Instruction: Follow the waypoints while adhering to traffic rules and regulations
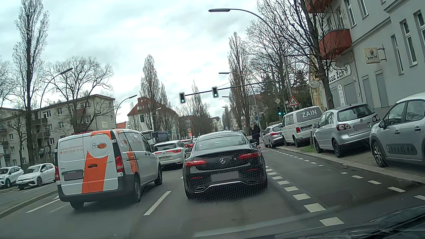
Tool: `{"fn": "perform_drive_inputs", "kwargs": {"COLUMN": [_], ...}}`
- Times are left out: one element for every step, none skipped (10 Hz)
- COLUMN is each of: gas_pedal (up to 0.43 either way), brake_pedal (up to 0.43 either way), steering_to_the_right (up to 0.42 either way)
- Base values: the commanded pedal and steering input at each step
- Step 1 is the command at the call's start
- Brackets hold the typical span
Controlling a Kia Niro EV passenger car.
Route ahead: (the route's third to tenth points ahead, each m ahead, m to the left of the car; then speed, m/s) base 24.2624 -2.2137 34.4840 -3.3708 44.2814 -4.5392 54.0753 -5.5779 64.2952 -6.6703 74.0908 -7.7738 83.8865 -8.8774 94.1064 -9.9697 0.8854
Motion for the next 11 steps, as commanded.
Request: {"fn": "perform_drive_inputs", "kwargs": {"gas_pedal": [0.008, 0.039, 0.067, 0.079, 0.087, 0.087, 0.087, 0.087, 0.098, 0.11, 0.11], "brake_pedal": [0.012, 0.012, 0.018, 0.012, 0.018, 0.018, 0.018, 0.012, 0.018, 0.012, 0.012], "steering_to_the_right": [-0.005, -0.005, -0.004, -0.005, -0.005, -0.005, -0.005, -0.005, -0.005, -0.005, -0.005]}}
